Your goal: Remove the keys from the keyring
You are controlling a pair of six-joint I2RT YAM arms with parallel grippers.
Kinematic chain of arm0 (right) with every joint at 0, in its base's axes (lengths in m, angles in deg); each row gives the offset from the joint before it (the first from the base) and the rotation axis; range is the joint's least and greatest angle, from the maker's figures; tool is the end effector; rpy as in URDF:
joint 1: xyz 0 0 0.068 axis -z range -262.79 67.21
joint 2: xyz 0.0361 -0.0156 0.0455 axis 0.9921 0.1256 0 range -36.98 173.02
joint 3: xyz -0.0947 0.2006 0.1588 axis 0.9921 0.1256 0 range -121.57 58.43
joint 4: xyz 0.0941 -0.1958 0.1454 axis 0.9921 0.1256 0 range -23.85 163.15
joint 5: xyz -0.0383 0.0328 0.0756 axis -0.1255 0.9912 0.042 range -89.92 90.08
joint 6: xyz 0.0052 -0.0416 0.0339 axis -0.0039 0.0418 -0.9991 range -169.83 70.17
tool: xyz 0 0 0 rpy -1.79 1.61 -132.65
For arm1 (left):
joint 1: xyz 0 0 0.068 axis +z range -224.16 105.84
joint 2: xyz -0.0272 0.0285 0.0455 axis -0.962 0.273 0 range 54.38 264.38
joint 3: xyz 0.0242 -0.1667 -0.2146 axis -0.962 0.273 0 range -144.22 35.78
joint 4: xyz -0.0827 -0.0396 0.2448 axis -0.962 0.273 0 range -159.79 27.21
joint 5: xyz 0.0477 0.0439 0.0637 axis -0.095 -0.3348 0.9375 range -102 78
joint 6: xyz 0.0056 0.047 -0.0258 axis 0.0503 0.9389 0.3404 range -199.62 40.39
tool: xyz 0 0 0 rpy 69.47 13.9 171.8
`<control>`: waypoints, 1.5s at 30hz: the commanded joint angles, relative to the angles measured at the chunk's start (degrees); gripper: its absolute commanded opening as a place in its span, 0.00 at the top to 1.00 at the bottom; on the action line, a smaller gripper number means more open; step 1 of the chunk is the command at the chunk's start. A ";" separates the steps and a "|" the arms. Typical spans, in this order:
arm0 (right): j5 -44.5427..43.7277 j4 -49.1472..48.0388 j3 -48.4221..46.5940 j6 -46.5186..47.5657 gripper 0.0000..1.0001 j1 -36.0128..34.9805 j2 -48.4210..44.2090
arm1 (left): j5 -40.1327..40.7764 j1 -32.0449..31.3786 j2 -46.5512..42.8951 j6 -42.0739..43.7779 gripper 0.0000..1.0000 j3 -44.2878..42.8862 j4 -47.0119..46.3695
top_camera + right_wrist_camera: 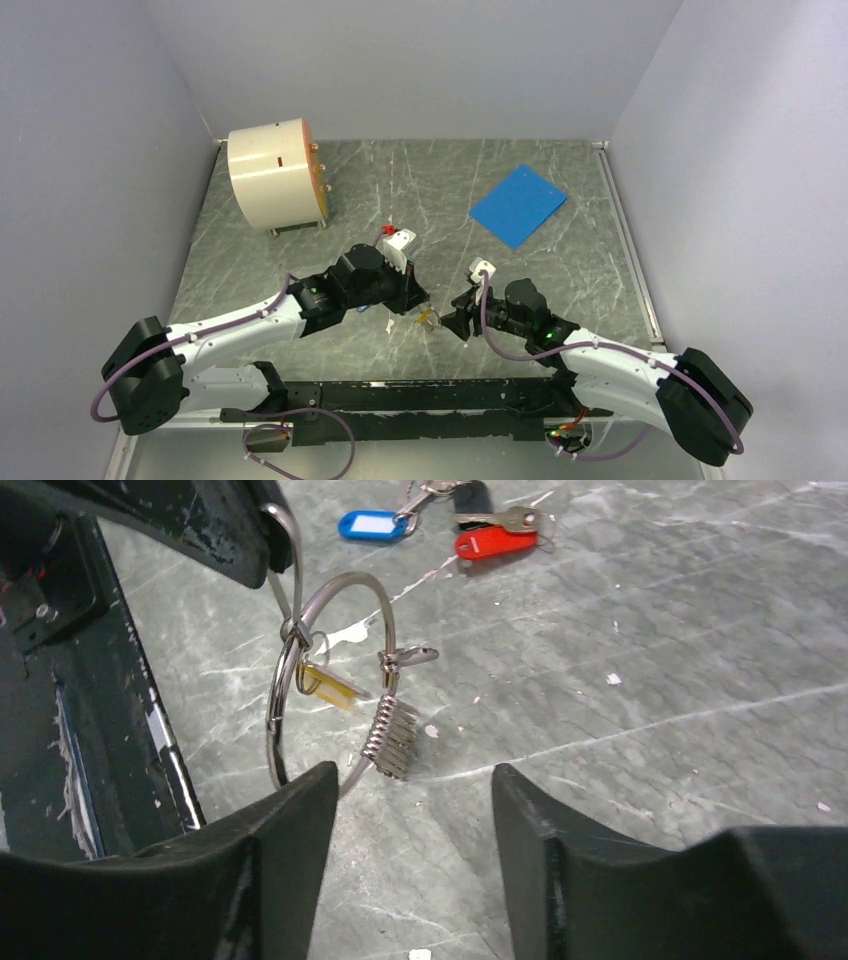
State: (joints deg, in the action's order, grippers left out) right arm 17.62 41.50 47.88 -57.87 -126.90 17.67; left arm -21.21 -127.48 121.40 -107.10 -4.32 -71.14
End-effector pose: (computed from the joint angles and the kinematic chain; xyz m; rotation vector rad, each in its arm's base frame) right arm 0.1266 0.1376 0.1655 -0.8220 1.8230 0.8936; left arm 0.1513 -0.2127 0.2520 0.5934 2.0939 -1.0208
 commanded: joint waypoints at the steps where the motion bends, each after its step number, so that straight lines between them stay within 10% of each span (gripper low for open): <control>1: 6.07 -8.79 -1.87 2.39 0.36 0.09 2.03 | -3.19 0.62 -2.20 -0.51 0.97 0.29 -3.89; 13: 7.77 -19.82 -2.50 3.06 0.36 0.08 9.19 | -4.94 1.97 -3.38 -4.97 0.97 3.29 -7.99; 30: 6.97 -16.63 -6.27 6.58 1.00 0.78 13.29 | -17.02 11.47 -1.22 -12.66 0.98 10.54 -20.18; 45: 0.79 3.39 -17.25 18.22 1.00 0.96 13.47 | -18.43 14.54 0.44 -8.32 0.97 7.84 -10.04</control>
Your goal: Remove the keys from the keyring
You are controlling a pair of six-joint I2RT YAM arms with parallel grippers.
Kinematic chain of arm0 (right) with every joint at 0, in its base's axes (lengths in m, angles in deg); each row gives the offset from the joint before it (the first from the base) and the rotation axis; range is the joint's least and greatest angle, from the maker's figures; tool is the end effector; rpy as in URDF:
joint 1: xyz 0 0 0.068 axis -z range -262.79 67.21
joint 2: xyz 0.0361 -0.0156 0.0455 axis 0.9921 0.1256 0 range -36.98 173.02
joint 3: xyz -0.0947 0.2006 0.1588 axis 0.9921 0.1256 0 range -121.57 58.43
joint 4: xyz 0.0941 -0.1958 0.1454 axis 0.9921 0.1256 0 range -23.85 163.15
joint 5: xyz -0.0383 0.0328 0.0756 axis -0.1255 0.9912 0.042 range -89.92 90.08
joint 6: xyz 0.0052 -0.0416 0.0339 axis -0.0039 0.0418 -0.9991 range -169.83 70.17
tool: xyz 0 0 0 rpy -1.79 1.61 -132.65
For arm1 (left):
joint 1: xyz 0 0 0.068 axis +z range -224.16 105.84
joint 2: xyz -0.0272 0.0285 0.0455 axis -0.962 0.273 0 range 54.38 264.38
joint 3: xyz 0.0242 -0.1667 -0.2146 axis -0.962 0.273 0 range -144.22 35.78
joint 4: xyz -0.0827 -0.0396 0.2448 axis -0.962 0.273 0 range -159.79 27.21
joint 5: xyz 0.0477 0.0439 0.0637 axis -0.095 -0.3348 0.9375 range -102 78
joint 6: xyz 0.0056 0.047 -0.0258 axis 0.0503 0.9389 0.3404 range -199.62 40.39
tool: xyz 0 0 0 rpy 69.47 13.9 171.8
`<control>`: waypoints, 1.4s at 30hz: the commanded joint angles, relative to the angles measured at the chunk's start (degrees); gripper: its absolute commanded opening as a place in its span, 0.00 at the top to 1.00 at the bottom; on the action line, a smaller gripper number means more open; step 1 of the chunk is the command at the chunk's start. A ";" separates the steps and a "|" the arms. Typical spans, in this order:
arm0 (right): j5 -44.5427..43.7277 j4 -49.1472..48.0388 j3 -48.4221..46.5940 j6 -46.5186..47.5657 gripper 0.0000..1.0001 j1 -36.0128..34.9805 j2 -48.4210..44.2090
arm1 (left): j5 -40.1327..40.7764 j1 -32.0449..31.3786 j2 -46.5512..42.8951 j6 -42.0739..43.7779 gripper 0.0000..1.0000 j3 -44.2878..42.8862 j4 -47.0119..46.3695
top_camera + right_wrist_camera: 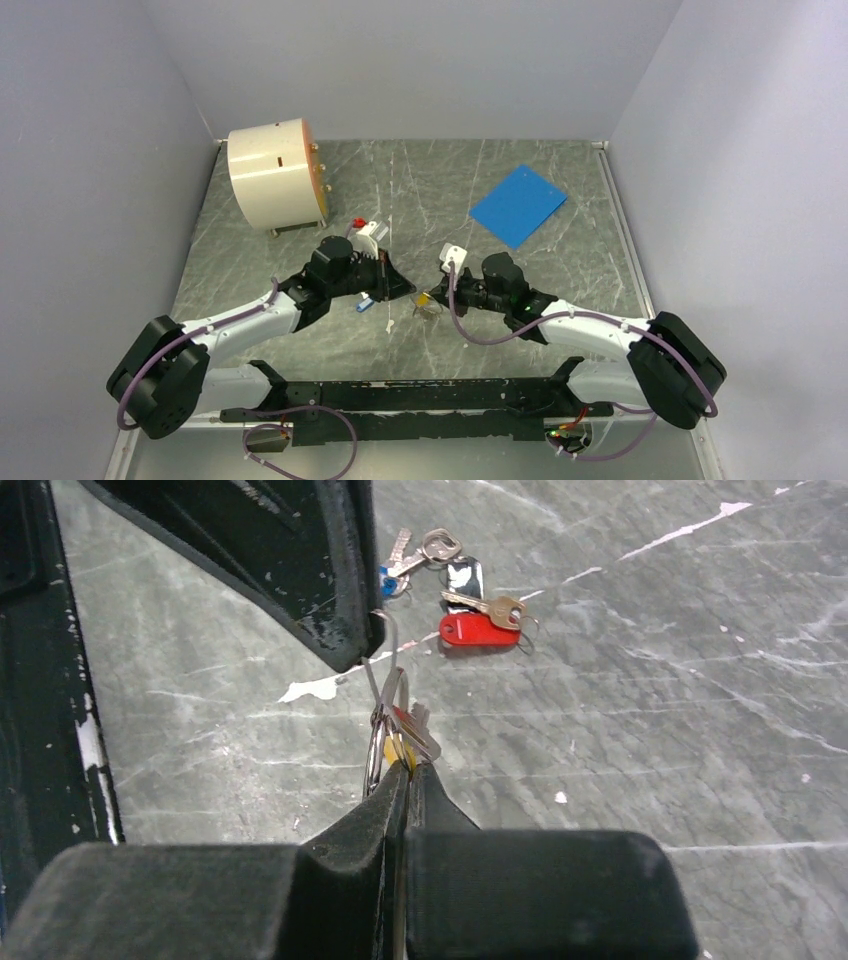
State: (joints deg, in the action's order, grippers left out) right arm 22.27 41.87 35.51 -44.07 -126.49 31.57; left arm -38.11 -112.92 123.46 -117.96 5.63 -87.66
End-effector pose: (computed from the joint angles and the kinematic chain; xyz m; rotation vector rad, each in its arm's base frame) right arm 0.1622 0.1736 0.1871 -1.0718 1.6913 0.8085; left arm 0.1874 -0.1705 0.2148 0.3446 2.1149 -1.2890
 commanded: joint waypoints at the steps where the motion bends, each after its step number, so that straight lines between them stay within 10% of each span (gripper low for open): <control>1: -4.05 4.87 -5.74 5.01 1.00 0.55 -0.44 | -0.61 0.01 -2.18 3.29 0.97 -2.30 8.07; 16: -2.50 22.95 -18.62 13.63 0.98 -1.89 3.26 | -0.30 0.25 -3.75 6.14 0.98 -3.38 10.39; 38: 0.20 11.16 -10.34 4.40 0.98 -3.05 4.14 | 6.00 0.64 -8.84 7.32 0.97 -2.96 11.92; 42: -0.40 10.15 -9.67 4.02 1.00 -3.05 3.79 | 6.06 0.70 -7.28 5.65 0.83 -3.78 13.12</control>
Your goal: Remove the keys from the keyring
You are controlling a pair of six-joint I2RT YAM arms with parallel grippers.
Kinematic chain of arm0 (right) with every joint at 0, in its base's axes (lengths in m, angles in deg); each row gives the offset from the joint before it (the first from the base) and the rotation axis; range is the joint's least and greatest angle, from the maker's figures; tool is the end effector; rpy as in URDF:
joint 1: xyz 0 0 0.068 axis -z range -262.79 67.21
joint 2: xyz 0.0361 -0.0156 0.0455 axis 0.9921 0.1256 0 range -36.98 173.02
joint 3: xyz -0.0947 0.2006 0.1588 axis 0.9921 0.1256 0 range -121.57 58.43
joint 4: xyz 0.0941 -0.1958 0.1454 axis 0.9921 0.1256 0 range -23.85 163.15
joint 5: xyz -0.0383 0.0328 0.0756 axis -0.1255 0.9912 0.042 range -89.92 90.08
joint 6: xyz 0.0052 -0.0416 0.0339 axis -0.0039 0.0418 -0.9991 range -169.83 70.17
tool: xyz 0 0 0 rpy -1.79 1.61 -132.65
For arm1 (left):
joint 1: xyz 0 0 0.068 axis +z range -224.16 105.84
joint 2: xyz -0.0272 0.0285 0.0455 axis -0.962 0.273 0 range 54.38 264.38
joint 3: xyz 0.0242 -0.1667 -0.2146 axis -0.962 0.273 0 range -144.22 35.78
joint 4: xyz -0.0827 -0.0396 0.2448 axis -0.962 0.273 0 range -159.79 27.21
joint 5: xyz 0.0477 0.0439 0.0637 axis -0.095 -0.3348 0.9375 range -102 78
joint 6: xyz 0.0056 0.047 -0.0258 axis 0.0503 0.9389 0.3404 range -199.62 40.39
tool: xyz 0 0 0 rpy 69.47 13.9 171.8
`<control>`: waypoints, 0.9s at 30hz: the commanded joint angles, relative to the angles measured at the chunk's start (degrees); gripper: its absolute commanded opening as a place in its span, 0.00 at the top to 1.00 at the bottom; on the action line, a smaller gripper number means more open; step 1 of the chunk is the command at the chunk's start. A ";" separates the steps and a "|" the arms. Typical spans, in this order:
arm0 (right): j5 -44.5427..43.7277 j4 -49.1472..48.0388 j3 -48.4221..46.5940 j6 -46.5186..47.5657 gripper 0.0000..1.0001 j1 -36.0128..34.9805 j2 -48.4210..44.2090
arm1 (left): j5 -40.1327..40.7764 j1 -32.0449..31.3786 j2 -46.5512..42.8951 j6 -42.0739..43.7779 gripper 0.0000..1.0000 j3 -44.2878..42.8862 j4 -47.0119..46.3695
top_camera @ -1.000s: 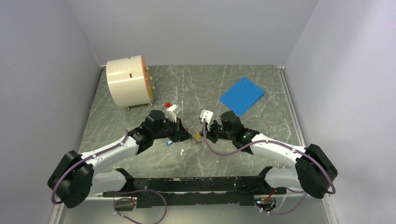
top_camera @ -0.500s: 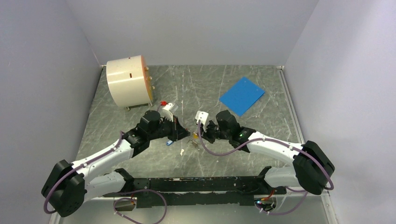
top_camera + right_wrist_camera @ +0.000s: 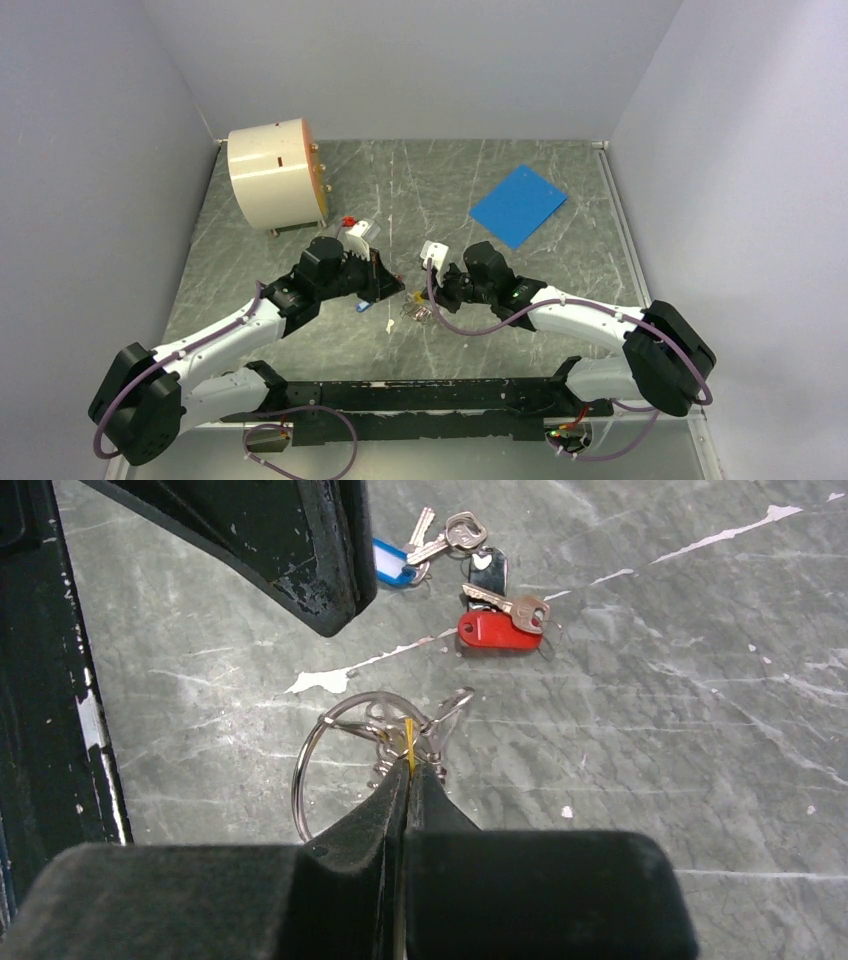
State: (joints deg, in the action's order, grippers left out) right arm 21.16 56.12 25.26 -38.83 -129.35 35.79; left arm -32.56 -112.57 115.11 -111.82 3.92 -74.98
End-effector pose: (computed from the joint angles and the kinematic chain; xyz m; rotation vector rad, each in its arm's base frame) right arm 0.1709 0.1991 0.2028 -1.2261 1.7529 0.7550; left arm 0.1746 -0.1544 0.2350 0.3675 2.1141 -1.1199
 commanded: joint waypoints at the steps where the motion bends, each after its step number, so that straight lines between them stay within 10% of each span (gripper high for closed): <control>1: 0.58 -3.98 0.56 -1.09 1.00 -0.19 -0.47 | 0.70 0.32 1.44 -1.23 0.77 -2.26 0.68; 27: -1.93 1.56 -1.69 2.44 1.00 -0.28 -3.24 | -6.78 0.32 9.76 7.79 0.63 -0.71 -6.97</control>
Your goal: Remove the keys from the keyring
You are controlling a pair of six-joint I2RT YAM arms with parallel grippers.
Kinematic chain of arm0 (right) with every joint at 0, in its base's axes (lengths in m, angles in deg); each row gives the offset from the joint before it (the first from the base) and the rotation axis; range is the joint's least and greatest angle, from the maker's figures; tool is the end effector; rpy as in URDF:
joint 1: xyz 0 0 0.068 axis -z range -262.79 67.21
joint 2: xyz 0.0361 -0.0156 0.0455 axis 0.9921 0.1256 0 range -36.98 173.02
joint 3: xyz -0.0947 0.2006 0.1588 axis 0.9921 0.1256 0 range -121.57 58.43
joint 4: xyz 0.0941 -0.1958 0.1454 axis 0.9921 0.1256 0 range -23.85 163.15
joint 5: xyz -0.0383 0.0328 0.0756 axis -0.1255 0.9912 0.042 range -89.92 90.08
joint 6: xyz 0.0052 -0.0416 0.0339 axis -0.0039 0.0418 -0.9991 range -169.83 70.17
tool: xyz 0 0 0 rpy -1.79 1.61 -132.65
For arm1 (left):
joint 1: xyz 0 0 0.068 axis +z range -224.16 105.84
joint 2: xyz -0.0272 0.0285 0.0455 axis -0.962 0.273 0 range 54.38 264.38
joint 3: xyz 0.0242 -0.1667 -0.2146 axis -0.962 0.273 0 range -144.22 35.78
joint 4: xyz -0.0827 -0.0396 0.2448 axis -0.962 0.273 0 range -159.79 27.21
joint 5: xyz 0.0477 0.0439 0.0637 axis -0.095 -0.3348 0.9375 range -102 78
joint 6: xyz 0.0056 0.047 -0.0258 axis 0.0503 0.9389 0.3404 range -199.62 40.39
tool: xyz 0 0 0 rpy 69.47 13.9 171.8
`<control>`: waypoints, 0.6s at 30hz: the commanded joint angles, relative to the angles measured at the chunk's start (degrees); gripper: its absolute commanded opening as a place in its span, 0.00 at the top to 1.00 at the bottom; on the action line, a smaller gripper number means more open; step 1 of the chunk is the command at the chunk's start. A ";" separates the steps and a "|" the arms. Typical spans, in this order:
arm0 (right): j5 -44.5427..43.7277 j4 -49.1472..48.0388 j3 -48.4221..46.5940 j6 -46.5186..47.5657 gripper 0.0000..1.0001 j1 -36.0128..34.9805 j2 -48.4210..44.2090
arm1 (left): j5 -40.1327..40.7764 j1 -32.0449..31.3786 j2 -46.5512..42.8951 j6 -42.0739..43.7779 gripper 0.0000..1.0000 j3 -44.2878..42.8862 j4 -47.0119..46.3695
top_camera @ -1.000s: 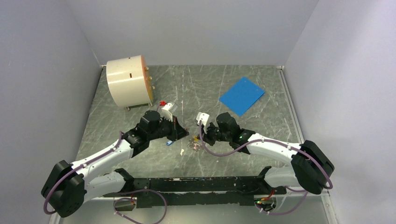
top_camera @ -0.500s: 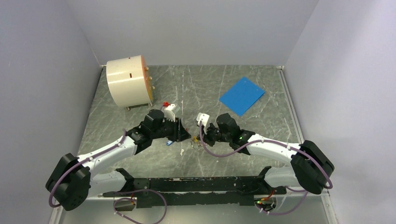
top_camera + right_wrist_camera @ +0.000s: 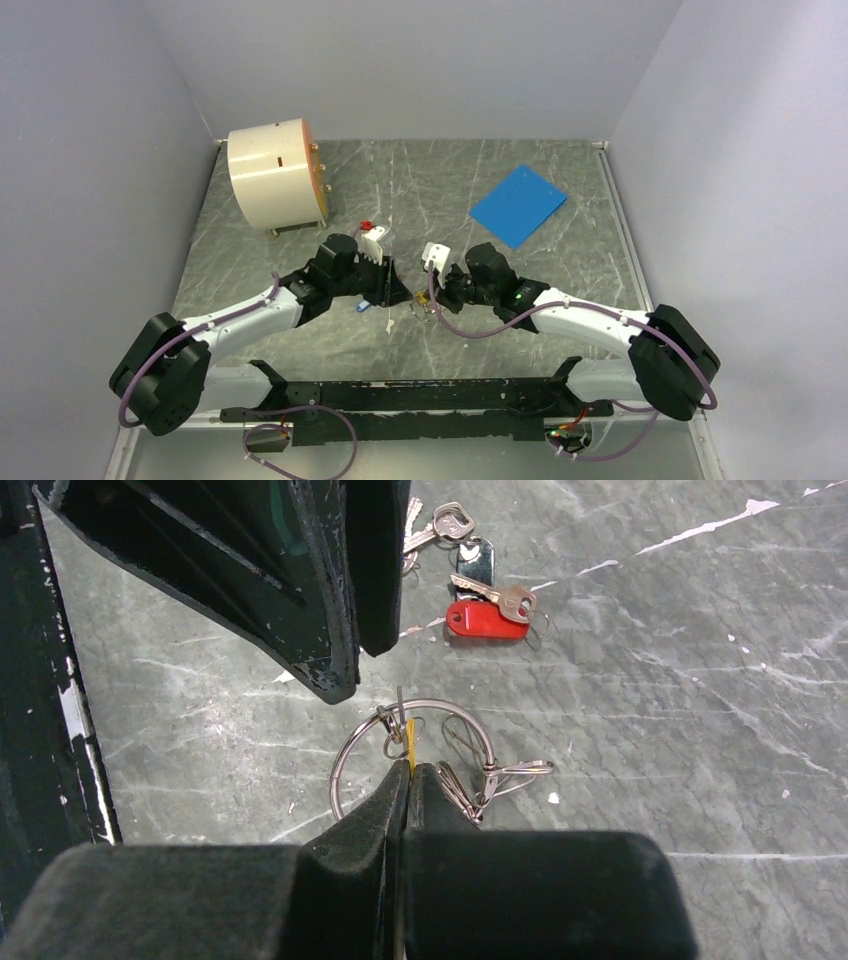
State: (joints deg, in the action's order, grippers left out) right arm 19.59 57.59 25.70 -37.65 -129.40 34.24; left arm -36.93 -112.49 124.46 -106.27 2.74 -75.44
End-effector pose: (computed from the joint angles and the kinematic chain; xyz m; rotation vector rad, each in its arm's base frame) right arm 0.1681 0.1951 0.2043 -1.2307 1.7525 0.7146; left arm 0.1888 -0.1683 0.2067 0.5084 2.2180 -1.1017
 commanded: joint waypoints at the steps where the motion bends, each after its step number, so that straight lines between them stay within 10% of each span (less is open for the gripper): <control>1: -0.21 0.12 -2.16 1.24 1.00 -0.24 -1.70 | -2.89 0.25 0.80 2.42 0.63 0.65 -7.46; 18: 2.59 0.28 -3.25 1.48 1.00 -0.19 -1.26 | -6.94 0.21 6.70 9.92 0.54 3.15 -16.86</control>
State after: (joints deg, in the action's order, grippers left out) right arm 20.15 59.08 25.37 -37.34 -129.40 34.13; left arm -42.17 -112.44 130.26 -100.11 5.17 -86.68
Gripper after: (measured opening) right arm 0.010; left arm 0.451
